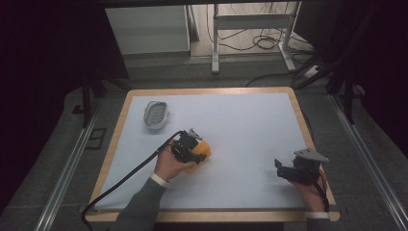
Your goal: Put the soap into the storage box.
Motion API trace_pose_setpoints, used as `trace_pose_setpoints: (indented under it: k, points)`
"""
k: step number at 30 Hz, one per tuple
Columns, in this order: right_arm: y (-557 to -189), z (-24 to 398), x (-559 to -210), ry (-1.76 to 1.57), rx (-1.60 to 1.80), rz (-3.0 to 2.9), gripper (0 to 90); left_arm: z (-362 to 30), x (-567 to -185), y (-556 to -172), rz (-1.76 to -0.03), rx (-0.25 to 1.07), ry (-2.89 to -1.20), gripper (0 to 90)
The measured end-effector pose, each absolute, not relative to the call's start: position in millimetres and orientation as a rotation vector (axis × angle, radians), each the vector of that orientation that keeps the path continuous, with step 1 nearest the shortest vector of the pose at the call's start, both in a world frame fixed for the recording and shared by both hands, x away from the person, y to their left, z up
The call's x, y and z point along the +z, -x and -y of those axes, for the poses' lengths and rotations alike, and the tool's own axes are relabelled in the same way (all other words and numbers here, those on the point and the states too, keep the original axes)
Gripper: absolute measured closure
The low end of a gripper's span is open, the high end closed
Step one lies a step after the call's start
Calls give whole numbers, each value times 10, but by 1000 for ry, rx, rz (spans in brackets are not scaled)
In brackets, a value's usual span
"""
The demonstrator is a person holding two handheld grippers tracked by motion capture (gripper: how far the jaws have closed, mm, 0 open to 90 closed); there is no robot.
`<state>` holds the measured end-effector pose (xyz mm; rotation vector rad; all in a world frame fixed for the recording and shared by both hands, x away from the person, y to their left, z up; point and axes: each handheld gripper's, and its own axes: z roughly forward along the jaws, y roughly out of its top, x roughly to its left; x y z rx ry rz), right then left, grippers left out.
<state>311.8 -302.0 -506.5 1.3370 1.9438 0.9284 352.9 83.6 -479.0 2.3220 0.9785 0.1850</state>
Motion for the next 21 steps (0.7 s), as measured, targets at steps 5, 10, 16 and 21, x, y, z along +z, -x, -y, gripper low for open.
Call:
trace_pose_setpoints:
  k: [5, 10, 16, 21]
  points:
    - [-3118, 3020, -5065, -1336, 925, -1943, 59, -902, -4710, -3526, -977, 202, -2304, 610]
    - [-3119, 3027, -5069, -1340, 923, -1940, 60, -939, -4664, -3527, -965, 202, -2295, 610]
    - [-3119, 3033, -5070, -1342, 921, -1940, 59, -970, -4633, -3534, -961, 205, -2289, 611]
    - [-3119, 3037, -5070, -1345, 921, -1938, 60, -999, -4609, -3548, -968, 210, -2285, 610]
